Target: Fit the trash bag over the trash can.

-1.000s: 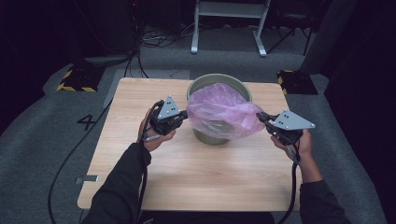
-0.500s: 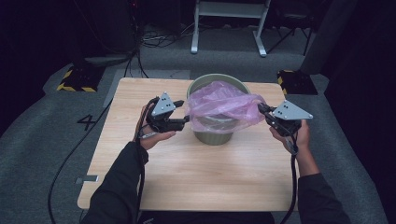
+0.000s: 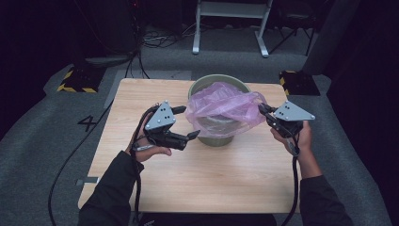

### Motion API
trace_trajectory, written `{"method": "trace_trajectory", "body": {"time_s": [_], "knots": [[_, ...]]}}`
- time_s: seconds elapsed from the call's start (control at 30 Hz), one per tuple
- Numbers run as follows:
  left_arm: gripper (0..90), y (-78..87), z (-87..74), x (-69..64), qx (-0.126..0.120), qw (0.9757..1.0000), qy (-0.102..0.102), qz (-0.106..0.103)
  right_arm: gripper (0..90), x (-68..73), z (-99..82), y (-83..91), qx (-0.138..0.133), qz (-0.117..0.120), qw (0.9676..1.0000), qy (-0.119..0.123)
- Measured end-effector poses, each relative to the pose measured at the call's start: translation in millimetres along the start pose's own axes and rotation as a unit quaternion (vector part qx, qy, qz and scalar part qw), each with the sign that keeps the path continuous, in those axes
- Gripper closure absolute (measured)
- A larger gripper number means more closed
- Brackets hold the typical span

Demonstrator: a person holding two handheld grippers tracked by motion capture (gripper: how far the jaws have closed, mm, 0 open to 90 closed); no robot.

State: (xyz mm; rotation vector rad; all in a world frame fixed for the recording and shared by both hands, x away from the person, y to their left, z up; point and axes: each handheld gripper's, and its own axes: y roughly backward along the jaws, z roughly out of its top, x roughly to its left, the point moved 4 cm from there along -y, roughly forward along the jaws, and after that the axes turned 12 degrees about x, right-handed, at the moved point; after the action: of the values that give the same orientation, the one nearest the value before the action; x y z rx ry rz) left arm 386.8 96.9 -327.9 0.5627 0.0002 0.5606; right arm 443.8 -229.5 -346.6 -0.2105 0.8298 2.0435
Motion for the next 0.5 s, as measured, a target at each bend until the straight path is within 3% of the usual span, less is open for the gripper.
{"method": "trace_trajectory", "body": {"time_s": [0.1, 0.13, 0.2, 0.27, 0.37, 0.4, 0.47, 0.5], "knots": [[15.4, -4.1, 8.0, -5.2, 0.003, 1.0, -0.001, 0.009, 84.5, 0.6, 0.4, -0.5, 0.0, 0.001, 1.0, 0.0], [15.5, -8.3, 10.7, -6.0, 0.014, 0.9995, 0.001, 0.027, 84.5, 0.8, 0.5, -0.7, 0.001, 0.001, 1.0, 0.0], [15.7, -17.1, 15.5, -4.8, 0.029, 0.9987, 0.002, 0.042, 84.2, 1.2, 0.4, -1.1, 0.0, 0.002, 1.0, -0.002], [17.4, -26.8, 18.7, 2.5, 0.044, 0.9966, 0.024, 0.066, 84.1, 1.4, -0.4, -1.8, 0.0, 0.004, 1.0, -0.002], [32.3, -40.6, 17.4, 16.9, 0.074, 0.993, 0.037, 0.084, 84.1, 0.1, -2.4, -2.9, 0.003, 0.004, 1.0, -0.003], [33.2, -44.9, 16.3, 21.5, 0.085, 0.9917, 0.039, 0.089, 84.1, -0.6, -3.2, -3.1, 0.004, 0.005, 1.0, -0.004], [51.7, -50.3, 13.9, 30.7, 0.104, 0.9881, 0.034, 0.108, 84.0, -2.4, -4.5, -3.8, 0.006, 0.003, 1.0, -0.003], [54.7, -51.6, 12.9, 34.7, 0.105, 0.9877, 0.034, 0.111, 83.9, -3.6, -5.3, -4.4, 0.008, 0.0, 1.0, -0.003]]}}
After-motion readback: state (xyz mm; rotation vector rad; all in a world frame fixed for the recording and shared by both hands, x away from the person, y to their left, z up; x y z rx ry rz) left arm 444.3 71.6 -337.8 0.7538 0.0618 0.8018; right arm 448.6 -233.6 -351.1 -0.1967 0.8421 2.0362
